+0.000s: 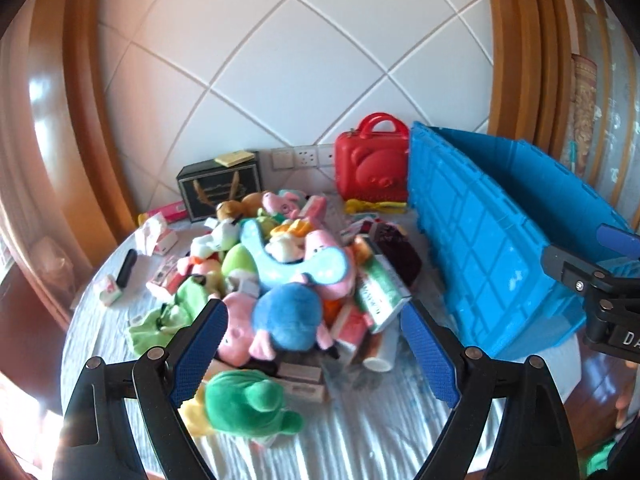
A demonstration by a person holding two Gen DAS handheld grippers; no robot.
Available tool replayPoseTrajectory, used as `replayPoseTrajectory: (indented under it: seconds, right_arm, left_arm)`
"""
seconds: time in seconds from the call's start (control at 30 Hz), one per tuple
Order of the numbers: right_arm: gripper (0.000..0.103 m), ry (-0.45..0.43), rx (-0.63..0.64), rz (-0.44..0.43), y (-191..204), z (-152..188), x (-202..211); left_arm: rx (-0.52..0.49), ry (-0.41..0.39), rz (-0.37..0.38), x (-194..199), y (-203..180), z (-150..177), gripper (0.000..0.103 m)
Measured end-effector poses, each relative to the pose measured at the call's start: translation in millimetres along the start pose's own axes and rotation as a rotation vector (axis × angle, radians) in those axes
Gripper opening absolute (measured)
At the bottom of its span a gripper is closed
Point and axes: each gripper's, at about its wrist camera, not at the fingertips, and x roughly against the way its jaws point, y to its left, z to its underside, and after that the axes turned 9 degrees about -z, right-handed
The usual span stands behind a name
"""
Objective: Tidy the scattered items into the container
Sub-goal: 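Withdraw both tools from the crate back toward the toy heap, then grasp the yellow duck plush in the frog hat with the right tool and lift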
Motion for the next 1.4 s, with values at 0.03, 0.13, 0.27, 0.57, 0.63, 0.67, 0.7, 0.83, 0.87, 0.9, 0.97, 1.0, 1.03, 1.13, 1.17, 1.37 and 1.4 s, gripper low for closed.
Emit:
replayPoseTrajectory:
  seconds: [0.03, 0.13, 0.27, 0.57, 0.63, 0.67, 0.7, 0.83, 0.87, 0.9, 0.97, 1.0, 1.03, 1.13, 1.17, 1.37, 1.4]
  right_arm:
    - [0.103, 0.008, 0.004, -0.016, 11, 3, -6]
    - [0.103, 0.041, 0.015, -0.076, 42, 17, -27]
    - [0.103, 0.122, 0.015, -0.15, 77, 41, -66]
    - [0.103, 0.317, 0.047, -0.27, 113, 85, -144]
    - [0.103, 0.329, 0.05, -0.289, 115, 86, -153]
    - [0.103, 0.334, 0.054, -0.297, 116, 85, -157]
    - [0.103, 0.338, 0.059, -0.303, 118, 84, -161]
    - [0.103, 0.339, 0.05, -0.346, 125, 75, -175]
    - [0.103, 0.338, 0.037, -0.352, 128, 73, -178]
    - [0.103, 0.34, 0.021, -0.362, 131, 71, -180]
    - [0.103, 0.346, 0.009, -0.381, 141, 68, -184]
    - [0.103, 0.344, 0.016, -0.373, 147, 66, -186]
    - [0.103, 0.341, 0.021, -0.354, 152, 65, -188]
    - [0.103, 0.35, -0.02, -0.306, 163, 66, -199]
    - [0.103, 0.354, -0.037, -0.289, 164, 68, -200]
    - [0.103, 0.349, -0.146, -0.17, 183, 92, -194]
    - [0.103, 0.348, -0.166, -0.155, 186, 97, -190]
  left_arm:
    - [0.007, 0.011, -0.015, -4, 11, 7, 0.089]
    - [0.025, 0.057, -0.061, -19, 44, 32, 0.089]
    - [0.044, 0.142, -0.122, -44, 81, 68, 0.089]
    - [0.098, 0.327, -0.223, -105, 131, 124, 0.089]
    - [0.095, 0.344, -0.25, -113, 135, 130, 0.089]
    - [0.099, 0.355, -0.26, -116, 138, 132, 0.089]
    - [0.106, 0.368, -0.266, -120, 141, 133, 0.089]
    - [0.136, 0.381, -0.293, -124, 154, 133, 0.089]
    - [0.142, 0.384, -0.297, -125, 158, 132, 0.089]
    - [0.149, 0.383, -0.294, -128, 162, 130, 0.089]
    - [0.159, 0.371, -0.287, -135, 167, 122, 0.089]
    - [0.164, 0.366, -0.281, -142, 169, 118, 0.089]
    - [0.168, 0.364, -0.27, -150, 171, 113, 0.089]
    - [0.136, 0.374, -0.219, -181, 167, 104, 0.089]
    - [0.107, 0.386, -0.204, -191, 164, 106, 0.089]
    - [-0.048, 0.379, -0.05, -186, 160, 145, 0.088]
    - [-0.068, 0.375, -0.017, -179, 162, 151, 0.088]
